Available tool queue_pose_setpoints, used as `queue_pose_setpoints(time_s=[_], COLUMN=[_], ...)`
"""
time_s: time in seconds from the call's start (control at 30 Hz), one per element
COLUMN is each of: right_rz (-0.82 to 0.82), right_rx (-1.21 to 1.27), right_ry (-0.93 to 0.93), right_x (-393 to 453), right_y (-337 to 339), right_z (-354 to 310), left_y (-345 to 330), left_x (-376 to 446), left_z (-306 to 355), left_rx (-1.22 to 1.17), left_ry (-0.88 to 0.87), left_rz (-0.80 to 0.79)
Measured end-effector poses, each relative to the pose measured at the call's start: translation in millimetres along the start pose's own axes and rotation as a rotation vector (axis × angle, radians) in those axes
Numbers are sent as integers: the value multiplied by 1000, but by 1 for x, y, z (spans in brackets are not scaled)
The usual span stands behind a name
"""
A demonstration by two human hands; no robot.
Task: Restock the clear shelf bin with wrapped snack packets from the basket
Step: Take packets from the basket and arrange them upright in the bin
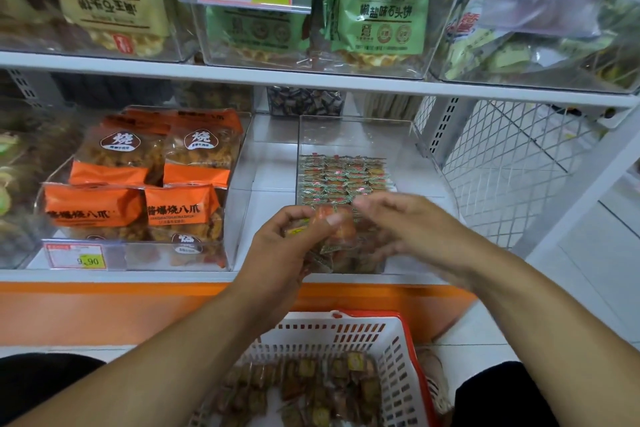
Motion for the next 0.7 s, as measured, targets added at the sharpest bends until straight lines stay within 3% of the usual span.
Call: queue_pose_setpoints(time_s=[0.07,0.3,0.47,0.7], right_rz=[-122,38,171,178], right_rx=[170,416,317,124], right_ry=[2,-43,299,384], right_x=[-12,-8,-13,-15], right_y=[-27,-11,10,-7], right_z=[-1,12,-22,-24], left_y=[-3,-2,-7,-11], left_x=[-3,-5,-10,-13], left_z=[4,1,-3,-1], left_rx=[-11,0,-204,-336], left_ry=[-24,96,203,240], left_rz=[-8,-63,-115,-99])
Point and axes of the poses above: each hand's wrist, its own x-axis towards the middle knuckle, its own y-axis out of the back of the hand, z = x × y, the point moved 10 cm from there along x, towards the middle knuckle, and after that the axes turned 2 degrees about z, right-handed, at the moved point
